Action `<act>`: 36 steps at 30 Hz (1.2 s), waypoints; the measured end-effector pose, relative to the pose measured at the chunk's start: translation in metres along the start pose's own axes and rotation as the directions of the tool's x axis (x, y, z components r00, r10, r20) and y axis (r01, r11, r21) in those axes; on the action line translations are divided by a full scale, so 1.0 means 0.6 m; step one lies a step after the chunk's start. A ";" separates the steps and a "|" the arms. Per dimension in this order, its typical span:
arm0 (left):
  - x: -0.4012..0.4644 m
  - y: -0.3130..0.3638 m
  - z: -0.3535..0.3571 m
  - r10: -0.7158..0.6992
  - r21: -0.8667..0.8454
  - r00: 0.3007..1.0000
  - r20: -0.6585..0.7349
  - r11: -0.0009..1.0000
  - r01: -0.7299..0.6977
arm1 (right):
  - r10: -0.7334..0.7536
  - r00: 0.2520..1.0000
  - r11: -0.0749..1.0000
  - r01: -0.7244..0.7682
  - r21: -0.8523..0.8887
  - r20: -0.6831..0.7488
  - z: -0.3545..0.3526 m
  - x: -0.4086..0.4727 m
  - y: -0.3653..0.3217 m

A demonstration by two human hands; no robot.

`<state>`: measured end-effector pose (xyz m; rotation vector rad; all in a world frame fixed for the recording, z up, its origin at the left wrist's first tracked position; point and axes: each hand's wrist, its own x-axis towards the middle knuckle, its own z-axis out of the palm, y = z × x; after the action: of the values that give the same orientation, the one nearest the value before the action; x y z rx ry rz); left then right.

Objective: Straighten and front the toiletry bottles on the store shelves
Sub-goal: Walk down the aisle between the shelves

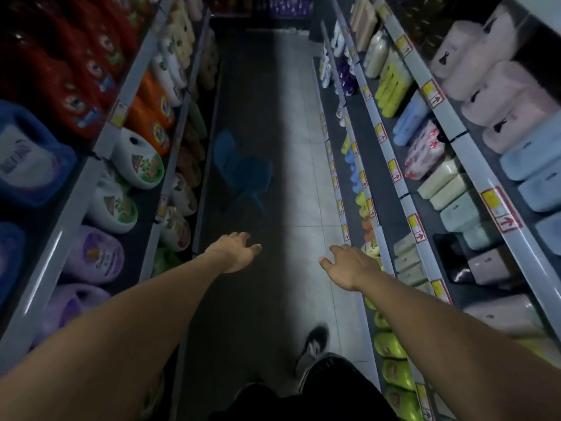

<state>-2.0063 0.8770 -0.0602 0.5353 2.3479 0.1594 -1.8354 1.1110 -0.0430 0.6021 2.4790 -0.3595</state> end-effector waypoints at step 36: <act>0.602 0.259 -0.388 -0.045 0.006 0.998 0.033 0.999 0.044 | -0.046 0.997 0.996 0.040 0.079 0.069 -0.420 0.675 0.174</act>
<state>-2.3500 1.1781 -0.0727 0.4845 2.3265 0.1224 -2.2001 1.4328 -0.0853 0.5583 2.4220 -0.4871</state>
